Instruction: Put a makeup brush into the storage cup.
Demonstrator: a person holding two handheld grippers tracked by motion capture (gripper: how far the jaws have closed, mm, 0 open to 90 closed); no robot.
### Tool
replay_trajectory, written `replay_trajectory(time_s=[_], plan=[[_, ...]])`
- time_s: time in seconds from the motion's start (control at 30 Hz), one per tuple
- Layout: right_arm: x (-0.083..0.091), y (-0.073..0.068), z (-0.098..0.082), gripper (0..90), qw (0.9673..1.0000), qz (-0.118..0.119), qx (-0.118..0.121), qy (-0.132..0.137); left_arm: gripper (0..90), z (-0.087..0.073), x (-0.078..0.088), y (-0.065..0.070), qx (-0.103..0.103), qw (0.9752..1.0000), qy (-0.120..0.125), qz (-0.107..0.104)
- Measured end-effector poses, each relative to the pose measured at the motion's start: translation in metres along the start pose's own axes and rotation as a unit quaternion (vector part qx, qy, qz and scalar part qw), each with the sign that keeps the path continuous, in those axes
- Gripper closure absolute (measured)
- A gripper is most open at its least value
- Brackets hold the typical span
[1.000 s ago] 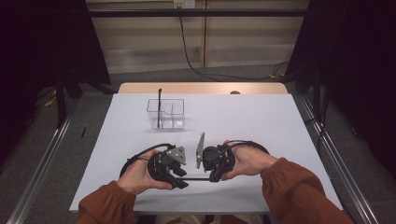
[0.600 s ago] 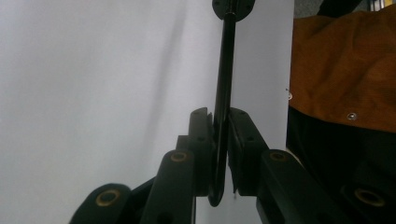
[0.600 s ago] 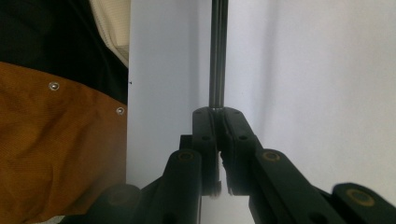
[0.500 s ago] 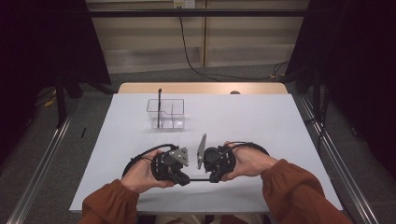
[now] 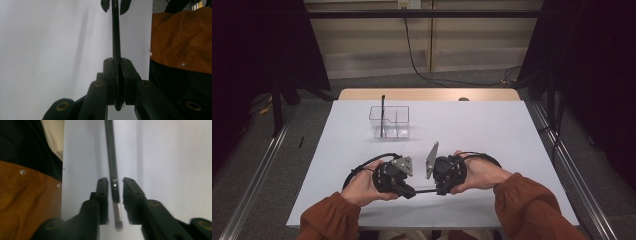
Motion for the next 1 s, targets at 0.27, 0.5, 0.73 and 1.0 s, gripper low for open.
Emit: replay_trajectory(time_s=[0.27,0.5,0.73,1.0], plan=[[0.002,0.004,-0.007,50.7,0.9994,0.003,-0.023,0.026,84.0,-0.004,0.001,-0.001,0.011,0.9999,0.012,-0.004],[0.003,0.005,-0.017,34.7,0.9971,-0.001,-0.056,0.052,83.9,-0.012,0.003,-0.002,0.030,0.9992,0.023,-0.008],[0.001,0.005,-0.030,22.9,0.9940,0.000,-0.081,0.073,83.9,-0.019,0.007,-0.003,0.044,0.9983,0.038,0.000],[-0.001,0.008,-0.043,10.9,0.9879,-0.003,-0.117,0.102,83.9,-0.026,0.010,-0.005,0.059,0.9969,0.052,0.006]])
Point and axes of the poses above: each handheld gripper's, and its own axes: x roughly backward along the jaws, z roughly out of its top, y roughly to its right, the point moved 7 cm from there along -x, roughly forward along the jaws, and after that the axes turned 15 degrees about -y, right-handed, at the moved point
